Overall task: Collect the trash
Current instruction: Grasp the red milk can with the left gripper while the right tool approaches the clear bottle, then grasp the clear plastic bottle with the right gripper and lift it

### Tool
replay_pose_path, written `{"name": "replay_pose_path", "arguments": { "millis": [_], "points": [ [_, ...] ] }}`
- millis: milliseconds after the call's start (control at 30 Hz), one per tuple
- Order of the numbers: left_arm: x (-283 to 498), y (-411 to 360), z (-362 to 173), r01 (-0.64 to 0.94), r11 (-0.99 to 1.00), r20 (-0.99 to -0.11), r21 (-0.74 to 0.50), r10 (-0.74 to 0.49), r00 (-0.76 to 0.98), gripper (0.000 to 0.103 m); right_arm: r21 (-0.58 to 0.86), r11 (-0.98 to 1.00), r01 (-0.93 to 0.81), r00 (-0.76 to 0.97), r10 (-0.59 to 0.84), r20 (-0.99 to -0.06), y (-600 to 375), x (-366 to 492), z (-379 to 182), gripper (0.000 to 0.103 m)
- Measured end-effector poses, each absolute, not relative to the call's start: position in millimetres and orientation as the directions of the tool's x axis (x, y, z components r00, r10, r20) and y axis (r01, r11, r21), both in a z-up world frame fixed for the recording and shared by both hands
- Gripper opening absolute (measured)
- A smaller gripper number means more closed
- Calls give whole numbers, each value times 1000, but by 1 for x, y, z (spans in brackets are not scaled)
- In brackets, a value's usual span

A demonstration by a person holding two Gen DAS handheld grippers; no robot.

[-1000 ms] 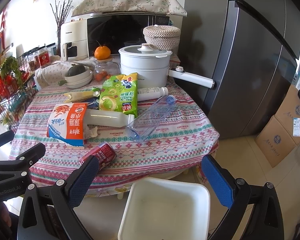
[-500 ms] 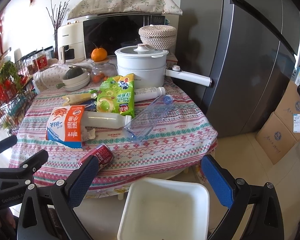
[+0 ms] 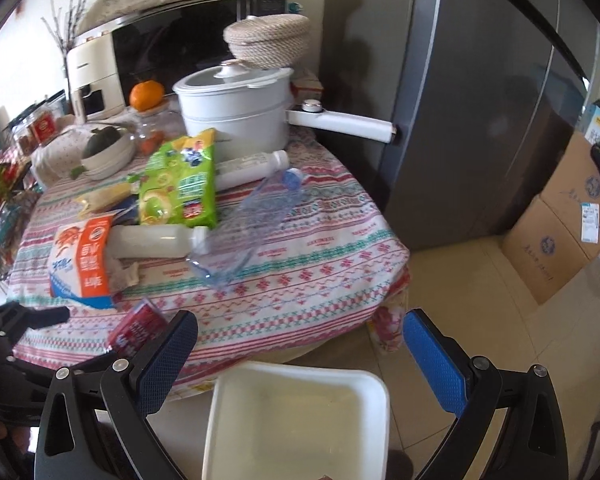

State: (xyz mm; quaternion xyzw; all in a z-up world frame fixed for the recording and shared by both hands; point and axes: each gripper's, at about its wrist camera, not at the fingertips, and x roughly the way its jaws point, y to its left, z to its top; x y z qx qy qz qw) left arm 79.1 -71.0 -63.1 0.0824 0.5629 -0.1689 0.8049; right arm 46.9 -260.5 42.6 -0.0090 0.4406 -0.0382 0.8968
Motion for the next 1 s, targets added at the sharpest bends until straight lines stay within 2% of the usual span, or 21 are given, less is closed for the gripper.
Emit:
{"name": "replay_pose_path", "arguments": {
  "millis": [67, 267, 533, 767, 1000],
  "points": [
    [91, -81, -82, 379, 925, -953, -25, -137, 270, 72, -24, 997, 74, 595, -63, -801, -270, 50, 40, 103],
    [111, -83, -117, 373, 926, -974, 59, -28, 225, 57, -34, 996, 84, 570, -77, -818, -284, 54, 34, 103],
    [125, -52, -108, 307, 951, -969, -20, -94, 227, 55, -45, 996, 79, 516, -79, -853, -290, 68, 16, 103],
    [125, -7, -55, 268, 960, -938, -76, -160, 308, 55, 39, 997, 64, 436, 7, -900, -290, 101, -9, 103],
    [104, 34, -2, 233, 963, -872, -137, -228, 432, 55, 312, 943, 116, 411, 240, -879, -281, 140, -26, 102]
  ]
}}
